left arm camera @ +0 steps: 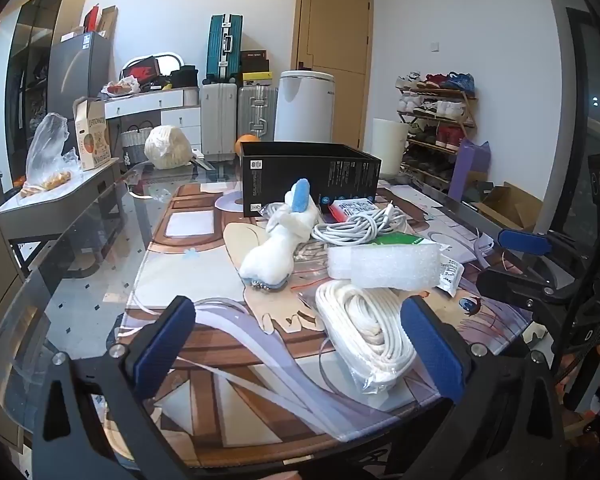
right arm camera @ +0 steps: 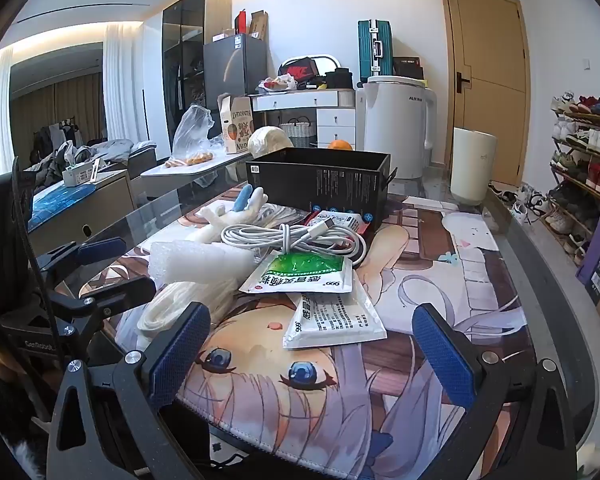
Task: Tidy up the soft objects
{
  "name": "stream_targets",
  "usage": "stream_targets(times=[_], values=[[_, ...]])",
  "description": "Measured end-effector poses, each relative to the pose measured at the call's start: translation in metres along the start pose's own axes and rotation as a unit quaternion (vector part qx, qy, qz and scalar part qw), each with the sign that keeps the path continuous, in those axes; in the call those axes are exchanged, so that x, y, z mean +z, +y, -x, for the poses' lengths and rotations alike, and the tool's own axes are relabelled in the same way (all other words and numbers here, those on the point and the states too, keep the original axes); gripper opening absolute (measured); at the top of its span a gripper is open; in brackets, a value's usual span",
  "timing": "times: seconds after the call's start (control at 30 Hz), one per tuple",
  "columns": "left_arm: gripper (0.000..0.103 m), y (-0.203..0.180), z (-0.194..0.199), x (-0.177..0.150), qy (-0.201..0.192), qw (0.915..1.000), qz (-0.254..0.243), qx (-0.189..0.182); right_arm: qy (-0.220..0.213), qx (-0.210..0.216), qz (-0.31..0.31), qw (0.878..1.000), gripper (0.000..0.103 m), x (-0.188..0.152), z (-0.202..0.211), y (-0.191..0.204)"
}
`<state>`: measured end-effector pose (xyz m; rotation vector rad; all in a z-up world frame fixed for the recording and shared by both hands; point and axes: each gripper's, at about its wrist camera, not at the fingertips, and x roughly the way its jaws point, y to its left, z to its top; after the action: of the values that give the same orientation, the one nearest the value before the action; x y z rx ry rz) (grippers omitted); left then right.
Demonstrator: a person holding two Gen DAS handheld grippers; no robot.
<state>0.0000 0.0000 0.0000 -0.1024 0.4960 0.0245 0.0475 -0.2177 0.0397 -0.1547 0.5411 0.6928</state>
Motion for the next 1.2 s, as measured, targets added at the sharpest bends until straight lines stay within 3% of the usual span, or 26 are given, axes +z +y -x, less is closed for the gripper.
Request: stream_targets(times=[1.2], values=[[0.103, -0.005, 0.010, 0.007, -0.032, 0.9993, -0.006, 0.020, -0.001, 0.002, -0.001, 1.000, 0.102, 0.000, -0.003, -0.003]])
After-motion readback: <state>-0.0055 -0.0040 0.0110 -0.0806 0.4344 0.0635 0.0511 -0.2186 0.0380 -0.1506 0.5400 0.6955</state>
